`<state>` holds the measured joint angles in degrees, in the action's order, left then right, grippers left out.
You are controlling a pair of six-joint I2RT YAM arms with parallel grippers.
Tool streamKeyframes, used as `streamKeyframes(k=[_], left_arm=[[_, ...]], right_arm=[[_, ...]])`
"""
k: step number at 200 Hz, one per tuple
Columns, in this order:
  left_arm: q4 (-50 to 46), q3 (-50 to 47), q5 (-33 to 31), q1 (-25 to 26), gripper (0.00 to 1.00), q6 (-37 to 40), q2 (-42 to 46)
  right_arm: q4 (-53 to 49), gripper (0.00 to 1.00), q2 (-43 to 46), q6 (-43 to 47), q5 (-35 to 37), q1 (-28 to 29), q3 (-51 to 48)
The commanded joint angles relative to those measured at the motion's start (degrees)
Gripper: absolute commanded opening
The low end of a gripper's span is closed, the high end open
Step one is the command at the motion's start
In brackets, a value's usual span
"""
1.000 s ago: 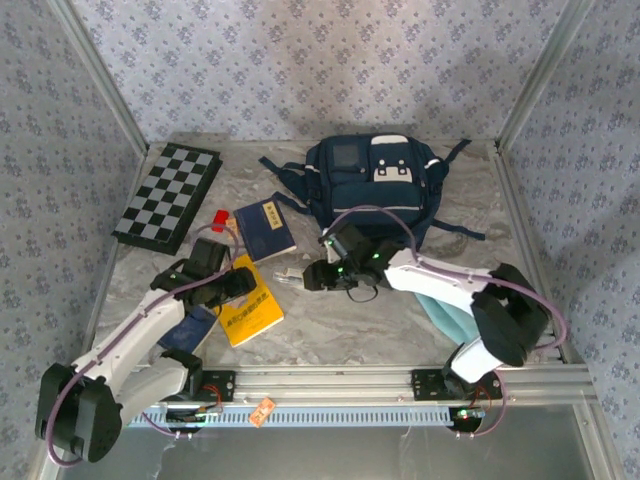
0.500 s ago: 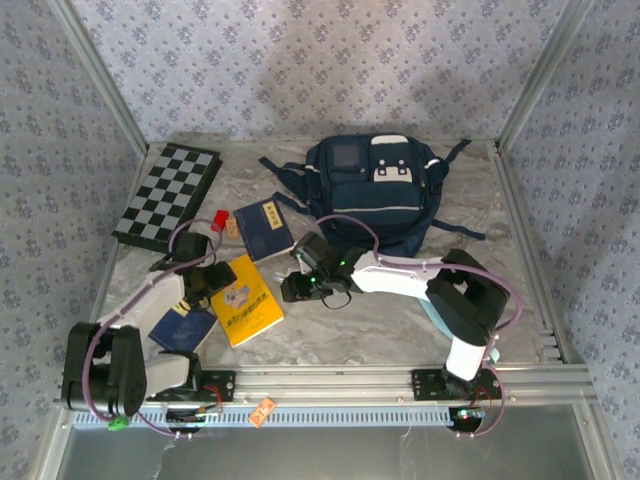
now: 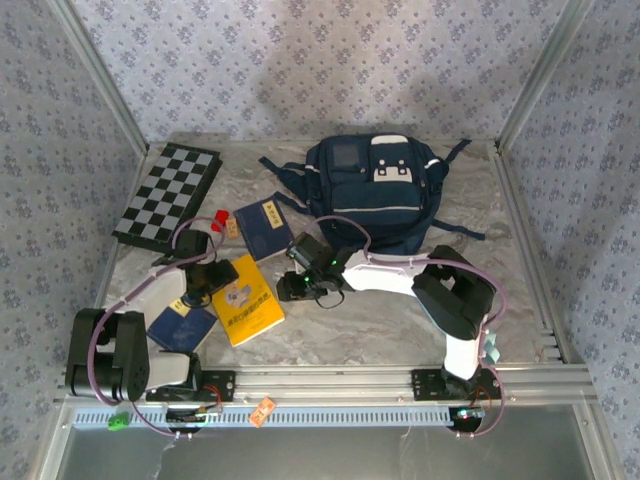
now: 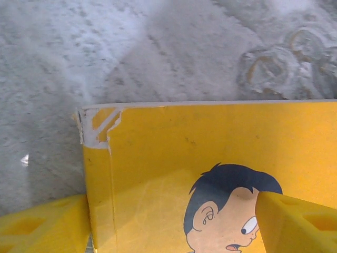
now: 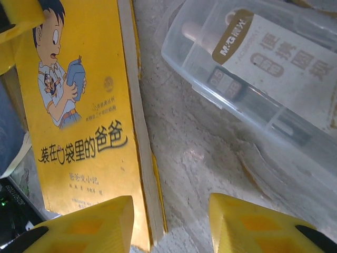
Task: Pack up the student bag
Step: Move the book to the bottom-center of the table, then pick up the book from the bottom-center of the table.
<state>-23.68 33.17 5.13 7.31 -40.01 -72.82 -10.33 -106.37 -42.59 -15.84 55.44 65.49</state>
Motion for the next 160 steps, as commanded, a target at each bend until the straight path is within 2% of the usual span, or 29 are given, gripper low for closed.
streamKeyframes(k=[1,30,55,86,110,160], left_arm=[[7.9,-1.9,10.9,1.7,0.80,0.9,2.1],[8.4,-4.3,10.4,1.6,0.80,0.2,5.6],[8.5,-4.0,11.8,1.6,0.79,0.6,3.7],[6.8,-3.7,8.6,1.6,0.76,-0.3,2.7],[8.4,-4.2,10.6,1.6,0.75,-1.0,2.3],[9.8,-4.3,11.8,2.2,0.73,-2.1,1.8]], right_arm=[[0.1,0.42,-2.8,-1.8,-0.4,0.5,2.4],[-1.8,0.48,-5.8,-2.1,0.5,0.9,7.0],[-4.2,0.53,-7.4,-2.1,1.3,1.6,9.1],[-8.5,0.60,-7.9,-2.8,5.2,1.8,9.7],[-9.8,0.63,-7.8,-2.7,5.7,2.0,9.7],[-8.0,0.64,-9.5,-1.7,-1.3,2.7,12.7]])
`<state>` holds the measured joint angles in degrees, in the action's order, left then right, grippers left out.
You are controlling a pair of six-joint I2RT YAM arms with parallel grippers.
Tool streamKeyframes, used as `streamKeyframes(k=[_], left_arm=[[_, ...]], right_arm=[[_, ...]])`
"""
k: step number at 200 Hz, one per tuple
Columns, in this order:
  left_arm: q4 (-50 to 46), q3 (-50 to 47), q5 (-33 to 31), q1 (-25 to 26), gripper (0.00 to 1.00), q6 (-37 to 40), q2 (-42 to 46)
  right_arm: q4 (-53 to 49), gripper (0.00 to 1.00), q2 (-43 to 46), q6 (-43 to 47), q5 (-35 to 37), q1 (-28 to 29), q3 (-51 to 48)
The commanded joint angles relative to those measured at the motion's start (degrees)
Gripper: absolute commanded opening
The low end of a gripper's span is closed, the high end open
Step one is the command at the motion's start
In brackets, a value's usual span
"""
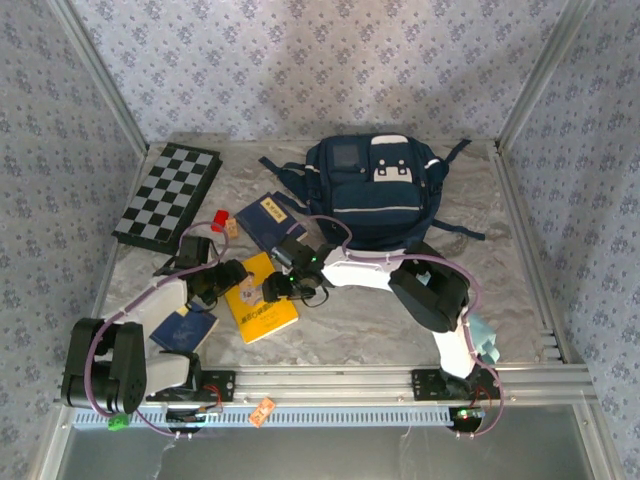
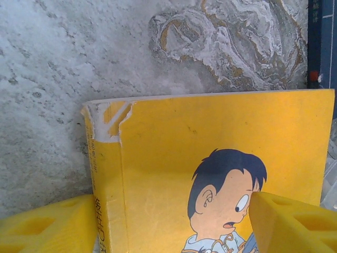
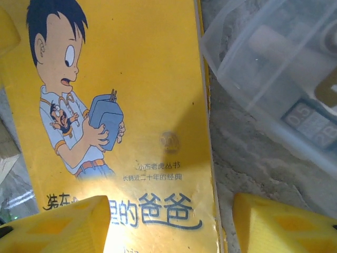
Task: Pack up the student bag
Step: Pick up the book from the bottom-center of the table.
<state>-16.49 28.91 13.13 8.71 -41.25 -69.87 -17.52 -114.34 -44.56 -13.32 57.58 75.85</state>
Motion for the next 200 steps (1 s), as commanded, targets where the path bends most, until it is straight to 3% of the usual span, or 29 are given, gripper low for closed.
streamKeyframes(k=[1,90,133,200], left_arm=[[2.6,0.0,3.8,0.8,0.73,-0.9,-1.2],[0.4,-0.1,0.7,0.9,0.73,0.2,-1.6],[0.6,-0.2,1.0,1.0,0.72,0.0,-1.2],[0.9,-0.5,0.8,1.8,0.71,-0.8,-0.9]], right_arm=[[-0.7,0.64,-1.5,0.3,-3.9,0.6,2.3],[0.8,0.61,4.5,0.4,-7.3,-0.4,2.5],[7.8,0.52,6.0,-3.1,-12.6,-2.1,-2.0],[9.6,0.40,5.0,-3.5,-12.3,-1.9,-3.8]])
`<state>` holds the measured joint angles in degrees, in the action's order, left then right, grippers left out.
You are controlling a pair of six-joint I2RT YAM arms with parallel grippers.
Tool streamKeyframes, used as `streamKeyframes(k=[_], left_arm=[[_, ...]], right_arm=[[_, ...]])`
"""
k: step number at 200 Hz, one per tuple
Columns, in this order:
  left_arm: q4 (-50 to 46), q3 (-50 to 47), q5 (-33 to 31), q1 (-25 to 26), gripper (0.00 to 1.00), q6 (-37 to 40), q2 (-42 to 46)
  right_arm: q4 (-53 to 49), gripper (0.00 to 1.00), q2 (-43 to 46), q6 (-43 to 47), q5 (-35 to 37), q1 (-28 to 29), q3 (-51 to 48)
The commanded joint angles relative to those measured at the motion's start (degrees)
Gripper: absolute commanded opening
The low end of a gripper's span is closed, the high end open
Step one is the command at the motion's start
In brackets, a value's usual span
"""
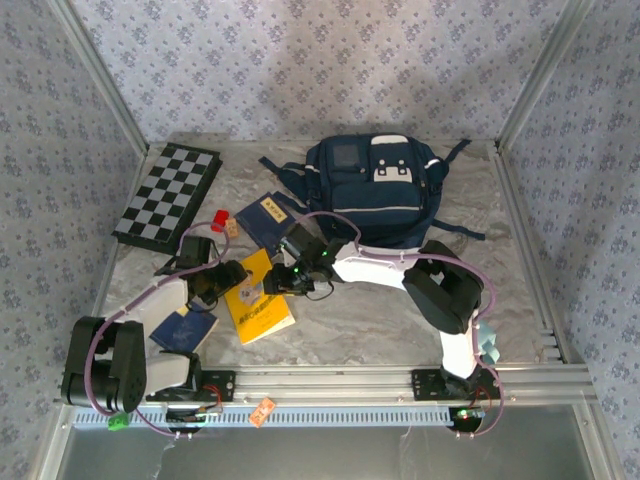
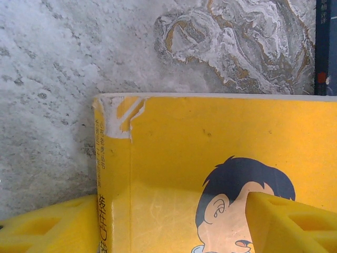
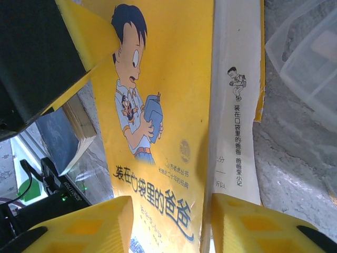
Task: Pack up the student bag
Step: Pick up the book from the bottom-center of the table, then pass the book.
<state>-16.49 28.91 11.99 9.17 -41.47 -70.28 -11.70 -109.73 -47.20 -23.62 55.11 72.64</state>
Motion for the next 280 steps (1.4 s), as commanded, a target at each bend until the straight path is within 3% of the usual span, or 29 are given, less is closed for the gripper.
streamKeyframes(k=[1,110,176,226,280], left_arm=[[0.9,-0.5,2.0,1.4,0.71,-0.7,-0.5],[-2.2,0.9,-0.5,1.5,0.73,-0.6,2.7],[-10.7,7.6,-0.2,-0.2,0.85,1.7,10.8],[-13.3,15.5,11.7,-3.6,0.96,3.8,15.8],[-1.8,17.0,30.1,-3.6,0.96,-6.1,16.4]], right_arm=[[4.0,0.40,0.4,-0.9,-2.1,0.6,-0.6],[-0.8,0.00,2.8,3.4,3.4,2.7,2.7],[-1.5,0.00,11.4,3.4,5.5,2.4,1.7],[-1.3,0.00,21.8,2.0,4.1,-0.5,-1.4],[0.1,0.00,32.3,0.4,0.6,-7.6,-6.4]])
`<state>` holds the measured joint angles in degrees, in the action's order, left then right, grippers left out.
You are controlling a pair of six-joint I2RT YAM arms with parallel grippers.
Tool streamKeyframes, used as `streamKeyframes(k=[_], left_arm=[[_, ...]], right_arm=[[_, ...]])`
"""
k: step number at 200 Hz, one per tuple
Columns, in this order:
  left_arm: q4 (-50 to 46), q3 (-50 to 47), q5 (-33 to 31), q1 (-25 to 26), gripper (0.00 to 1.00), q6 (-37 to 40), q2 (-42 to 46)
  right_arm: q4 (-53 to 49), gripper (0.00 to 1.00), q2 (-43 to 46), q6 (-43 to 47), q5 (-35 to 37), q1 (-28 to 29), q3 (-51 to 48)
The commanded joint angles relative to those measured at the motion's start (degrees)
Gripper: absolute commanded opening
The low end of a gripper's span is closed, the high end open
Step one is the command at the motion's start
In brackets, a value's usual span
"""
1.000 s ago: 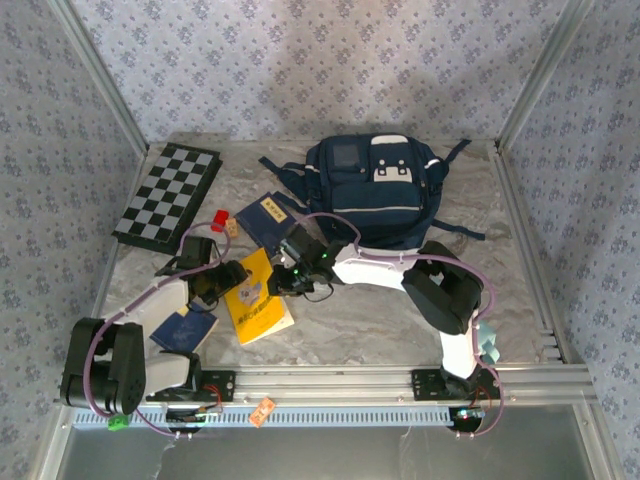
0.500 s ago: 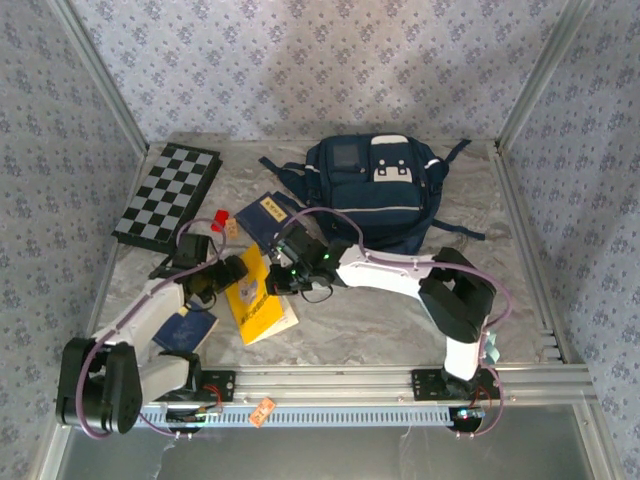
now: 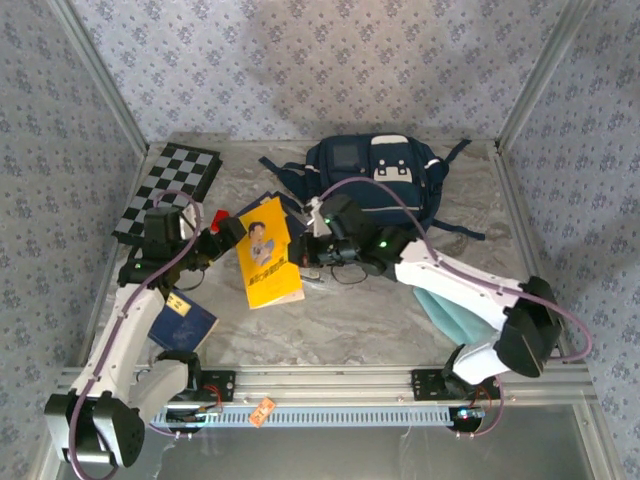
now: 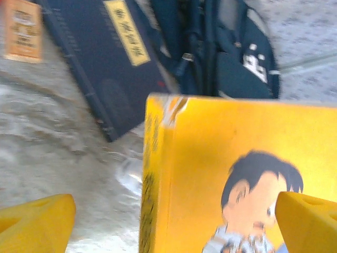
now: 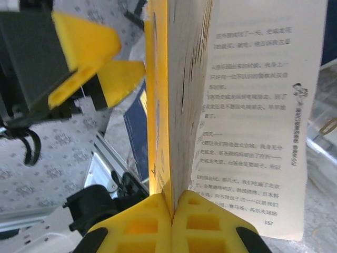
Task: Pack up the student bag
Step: Pass the book.
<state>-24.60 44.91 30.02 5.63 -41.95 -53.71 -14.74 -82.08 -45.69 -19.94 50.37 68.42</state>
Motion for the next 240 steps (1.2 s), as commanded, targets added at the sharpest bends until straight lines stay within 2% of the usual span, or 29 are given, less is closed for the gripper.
streamKeyframes(k=[1,35,64,92,136,175,213,226,240], left_arm=[[6.6,1.0,12.2,-0.1,0.96,-5.8,-0.2],[17.5,-2.7,13.9,3.1,0.92,-13.0,2.1],[23.8,-5.2,11.6,7.8,0.80,-17.3,0.1],[28.9,-5.9,11.8,9.8,0.80,-19.2,-2.4],[40.2,-5.2,13.1,17.5,0.79,-22.5,-6.0],[43.4,-3.6,12.8,19.7,0.57,-24.3,-7.8],[43.9,-2.8,11.2,20.6,0.29,-24.3,-8.6],[43.9,-2.3,10.8,20.6,0.17,-24.3,-9.2],[44.3,-1.3,10.7,20.7,0.04,-24.7,-10.1]], right_arm=[[3.3,0.00,4.9,-1.2,-3.1,-3.0,-2.3],[7.1,0.00,9.3,-3.8,-7.2,-8.8,-5.4],[9.4,0.00,11.3,-6.1,-10.0,-12.1,-6.1],[13.6,0.00,12.8,-9.5,-12.5,-14.7,-7.4],[17.5,0.00,12.7,-12.9,-14.7,-16.7,-8.5],[17.6,0.00,12.4,-13.4,-16.0,-19.5,-11.7],[17.6,0.00,12.8,-13.7,-17.5,-22.1,-14.8],[17.2,0.09,13.2,-13.7,-17.8,-22.7,-15.4],[15.7,0.26,13.8,-12.9,-18.5,-23.4,-15.7]])
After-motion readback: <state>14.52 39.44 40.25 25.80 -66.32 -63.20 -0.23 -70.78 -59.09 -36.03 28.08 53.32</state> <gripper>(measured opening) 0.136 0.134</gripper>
